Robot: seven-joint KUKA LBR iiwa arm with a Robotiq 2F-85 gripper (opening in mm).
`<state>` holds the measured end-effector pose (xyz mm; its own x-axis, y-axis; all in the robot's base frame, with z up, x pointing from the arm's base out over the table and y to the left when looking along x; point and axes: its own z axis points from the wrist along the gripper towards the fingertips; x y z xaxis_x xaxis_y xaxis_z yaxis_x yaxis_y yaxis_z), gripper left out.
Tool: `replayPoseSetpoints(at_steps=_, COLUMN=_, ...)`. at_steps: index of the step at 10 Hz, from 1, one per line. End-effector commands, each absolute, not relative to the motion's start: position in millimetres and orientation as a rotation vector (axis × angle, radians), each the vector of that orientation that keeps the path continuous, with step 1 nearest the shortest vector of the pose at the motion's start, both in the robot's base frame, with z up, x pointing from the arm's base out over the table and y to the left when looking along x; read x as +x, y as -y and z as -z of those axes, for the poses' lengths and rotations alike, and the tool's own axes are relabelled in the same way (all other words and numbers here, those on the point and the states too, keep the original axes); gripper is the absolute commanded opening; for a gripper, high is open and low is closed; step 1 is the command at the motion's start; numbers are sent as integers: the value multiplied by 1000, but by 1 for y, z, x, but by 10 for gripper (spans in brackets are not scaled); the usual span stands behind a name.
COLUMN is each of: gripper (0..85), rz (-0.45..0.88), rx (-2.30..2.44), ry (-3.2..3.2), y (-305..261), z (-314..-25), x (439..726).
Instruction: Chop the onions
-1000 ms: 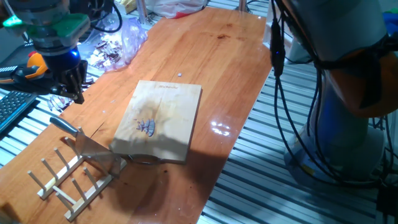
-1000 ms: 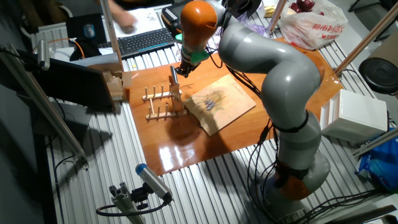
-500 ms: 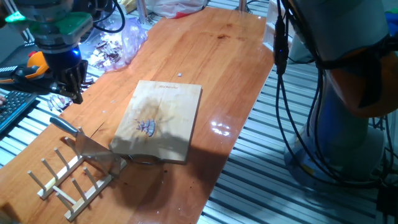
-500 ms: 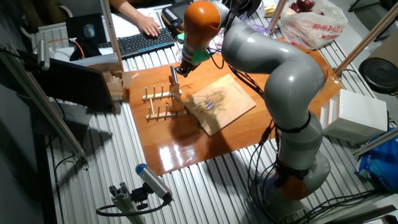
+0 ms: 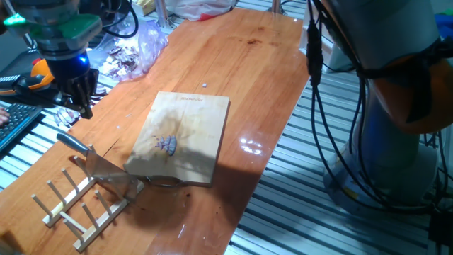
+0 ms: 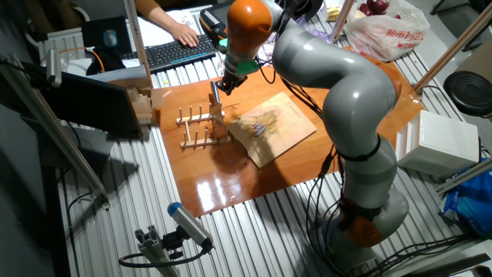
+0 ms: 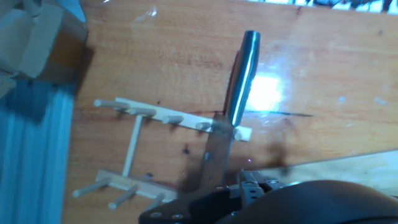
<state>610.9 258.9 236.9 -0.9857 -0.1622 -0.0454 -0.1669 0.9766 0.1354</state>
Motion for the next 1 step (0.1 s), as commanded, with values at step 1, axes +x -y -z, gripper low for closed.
replayPoseSetpoints(at_steps=1, gripper=0, rz=-197, rx=-263, ry=-3092, y=-260, z=-238, x=611)
